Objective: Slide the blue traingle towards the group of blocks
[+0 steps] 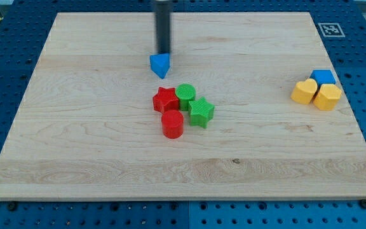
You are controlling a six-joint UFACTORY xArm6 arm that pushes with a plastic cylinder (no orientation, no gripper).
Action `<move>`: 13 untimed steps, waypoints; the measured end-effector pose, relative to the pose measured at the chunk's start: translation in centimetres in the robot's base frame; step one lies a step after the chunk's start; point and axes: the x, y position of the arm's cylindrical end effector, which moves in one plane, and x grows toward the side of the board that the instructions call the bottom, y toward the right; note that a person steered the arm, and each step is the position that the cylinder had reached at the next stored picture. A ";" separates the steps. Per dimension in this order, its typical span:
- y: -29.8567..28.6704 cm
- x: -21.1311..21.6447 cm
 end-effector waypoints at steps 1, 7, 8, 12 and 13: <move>-9.2 1.0; 2.8 7.4; 2.8 9.1; 8.8 6.9; 8.8 5.3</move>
